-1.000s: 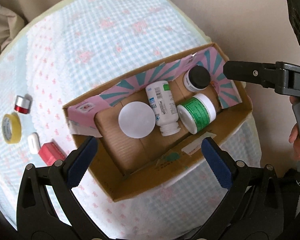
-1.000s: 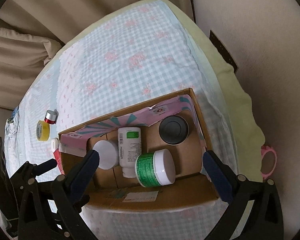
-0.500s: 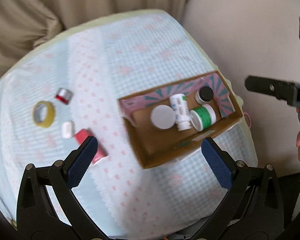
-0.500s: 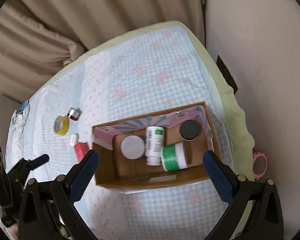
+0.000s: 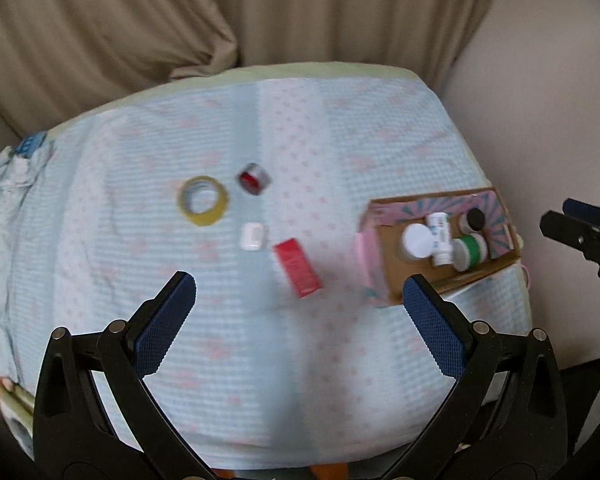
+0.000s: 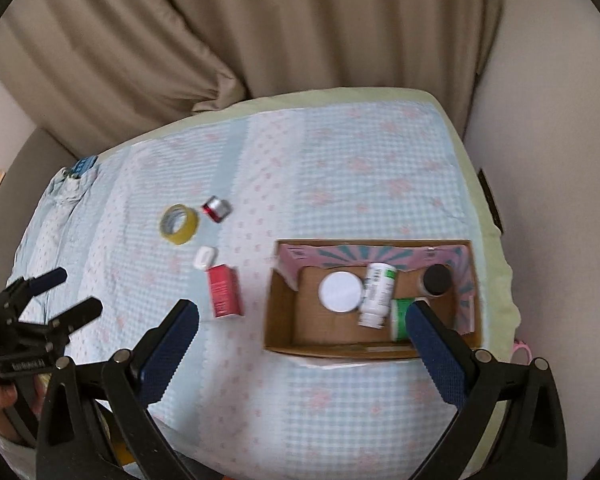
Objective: Organize rigid objects
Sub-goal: 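Withdraw both tools from the box toward the remaining objects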
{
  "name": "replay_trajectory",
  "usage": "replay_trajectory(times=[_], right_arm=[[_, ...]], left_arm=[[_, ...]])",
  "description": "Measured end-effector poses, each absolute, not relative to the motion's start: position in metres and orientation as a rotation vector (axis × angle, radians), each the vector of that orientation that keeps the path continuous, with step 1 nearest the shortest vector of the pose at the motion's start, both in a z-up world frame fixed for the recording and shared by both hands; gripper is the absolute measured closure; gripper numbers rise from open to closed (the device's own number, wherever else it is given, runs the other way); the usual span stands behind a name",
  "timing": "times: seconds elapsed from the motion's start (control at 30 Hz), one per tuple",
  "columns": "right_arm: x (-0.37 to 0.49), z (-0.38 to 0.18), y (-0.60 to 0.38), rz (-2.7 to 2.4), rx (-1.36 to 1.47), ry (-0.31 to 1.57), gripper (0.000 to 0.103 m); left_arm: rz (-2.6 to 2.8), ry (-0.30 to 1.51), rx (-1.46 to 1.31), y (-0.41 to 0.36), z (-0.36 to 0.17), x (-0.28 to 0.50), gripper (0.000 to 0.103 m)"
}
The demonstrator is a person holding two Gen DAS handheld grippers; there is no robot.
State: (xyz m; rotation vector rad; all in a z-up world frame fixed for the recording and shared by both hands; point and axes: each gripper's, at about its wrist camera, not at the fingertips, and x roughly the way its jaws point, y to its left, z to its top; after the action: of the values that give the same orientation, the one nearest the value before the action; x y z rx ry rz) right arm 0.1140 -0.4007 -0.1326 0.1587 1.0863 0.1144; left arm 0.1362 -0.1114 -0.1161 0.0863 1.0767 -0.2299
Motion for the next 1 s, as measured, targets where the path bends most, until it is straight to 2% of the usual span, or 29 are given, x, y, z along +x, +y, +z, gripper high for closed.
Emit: replay_trajectory(times=[0.27,0.5,0.77,1.0], right_arm=[[0.102,-0.13,-0.314,0.06,0.19,1.079,0.0],[0.107,-0.13,-0.25,-0.058,0.223,1.058,0.0],[0.128,-0.163,-0.199,-0.107,0.231,1.101,0.0],[0.147,-0.22,-0.17,-0.055,0.164,1.149,0.0]], left_arm=[[-0.247,1.011,0.115,-0.012,-0.103,0.144,0.0],[-0.314,1.003,0.075,0.058,-0.112,0.174,0.0],[-0.354,1.061,0.139,0.095,-0.168,0.232,0.0],[-0.403,1.114,0.187,0.082,-0.239,0.27,0.0]])
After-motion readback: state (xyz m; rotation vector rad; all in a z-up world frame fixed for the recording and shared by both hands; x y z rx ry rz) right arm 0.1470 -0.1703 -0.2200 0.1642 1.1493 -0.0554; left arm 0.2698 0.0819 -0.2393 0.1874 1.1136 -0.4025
